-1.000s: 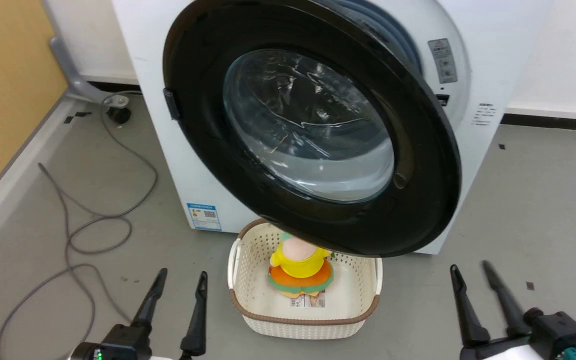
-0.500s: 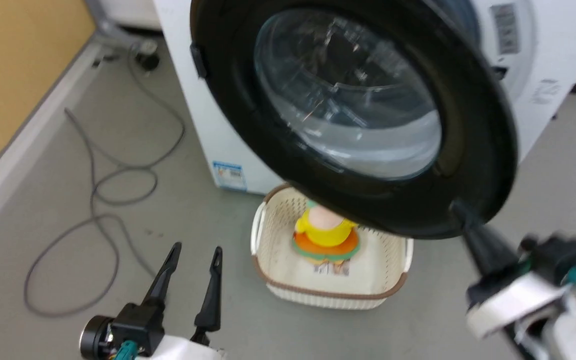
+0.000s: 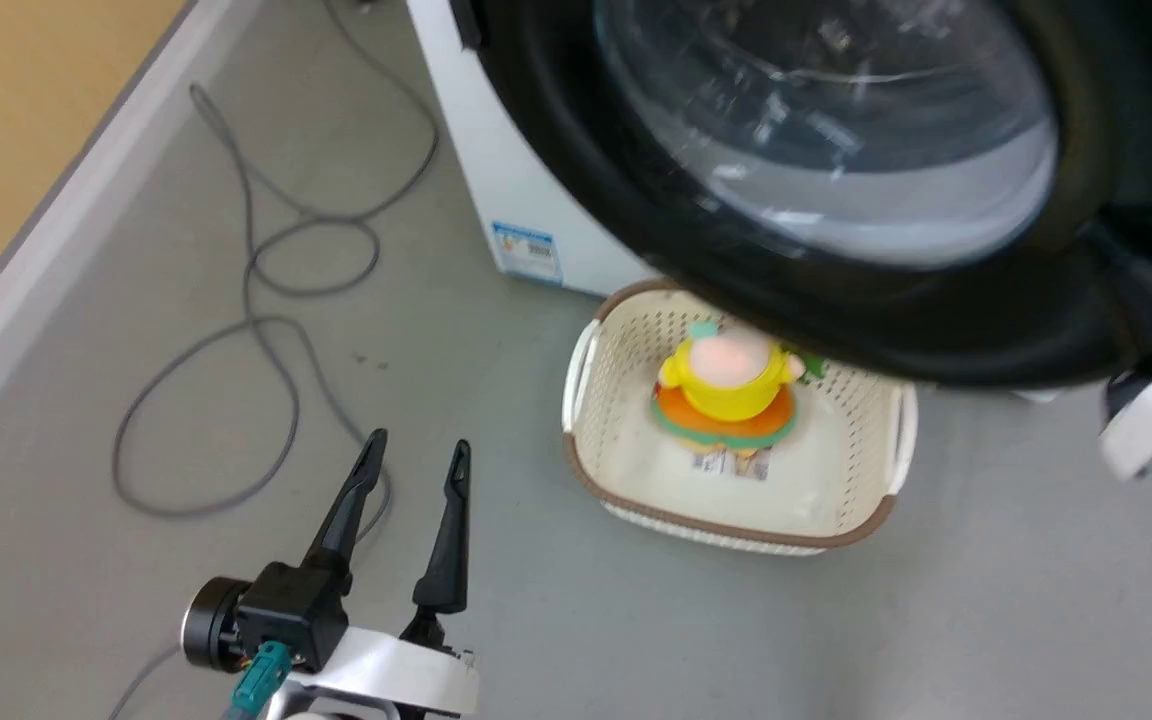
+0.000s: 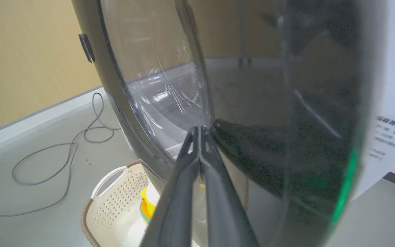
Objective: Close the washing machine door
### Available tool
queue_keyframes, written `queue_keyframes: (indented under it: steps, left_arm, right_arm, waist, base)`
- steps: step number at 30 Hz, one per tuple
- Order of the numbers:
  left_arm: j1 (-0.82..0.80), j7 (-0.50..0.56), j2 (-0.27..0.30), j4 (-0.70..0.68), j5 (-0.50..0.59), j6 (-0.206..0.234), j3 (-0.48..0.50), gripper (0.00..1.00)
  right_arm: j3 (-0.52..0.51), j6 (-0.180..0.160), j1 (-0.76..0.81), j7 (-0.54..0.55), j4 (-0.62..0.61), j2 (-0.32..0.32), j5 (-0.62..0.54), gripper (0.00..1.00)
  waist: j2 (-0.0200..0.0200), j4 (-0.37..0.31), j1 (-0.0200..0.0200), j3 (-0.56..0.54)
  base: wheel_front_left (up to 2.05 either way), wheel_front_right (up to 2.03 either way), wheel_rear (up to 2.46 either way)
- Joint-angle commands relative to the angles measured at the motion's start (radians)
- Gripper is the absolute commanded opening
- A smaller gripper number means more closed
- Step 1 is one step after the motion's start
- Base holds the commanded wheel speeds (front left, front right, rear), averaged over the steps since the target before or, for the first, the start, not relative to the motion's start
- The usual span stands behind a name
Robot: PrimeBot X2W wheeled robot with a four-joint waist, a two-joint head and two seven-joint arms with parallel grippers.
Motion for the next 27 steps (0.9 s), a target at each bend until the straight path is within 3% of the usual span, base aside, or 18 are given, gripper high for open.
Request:
queue_keyframes:
  steps: [1, 17, 27]
  left_arm:
    - [-0.023, -0.004, -0.007, -0.005, 0.008, -0.007, 0.004, 1.0]
    - [-0.068, -0.004, -0.033, -0.002, 0.021, -0.035, -0.001, 1.0]
    - [-0.076, -0.004, -0.037, 0.003, 0.021, -0.033, 0.001, 1.0]
  right_arm:
    - [-0.009, -0.002, -0.048, 0.008, 0.033, -0.024, 0.02, 0.0]
    - [-0.092, -0.002, -0.403, 0.077, 0.414, -0.057, 0.047, 0.0]
    - [-0.1, -0.002, -0.474, 0.032, 0.525, -0.04, 0.04, 0.0]
  waist:
    - [0.0, 0.023, -0.0001, 0.032]
    - [0.0, 0.063, -0.0001, 0.11]
    - [0.0, 0.06, -0.0001, 0.109]
  base:
    - [0.0, 0.0, 0.0]
    - [0.0, 0.0, 0.0]
    - [0.0, 0.0, 0.0]
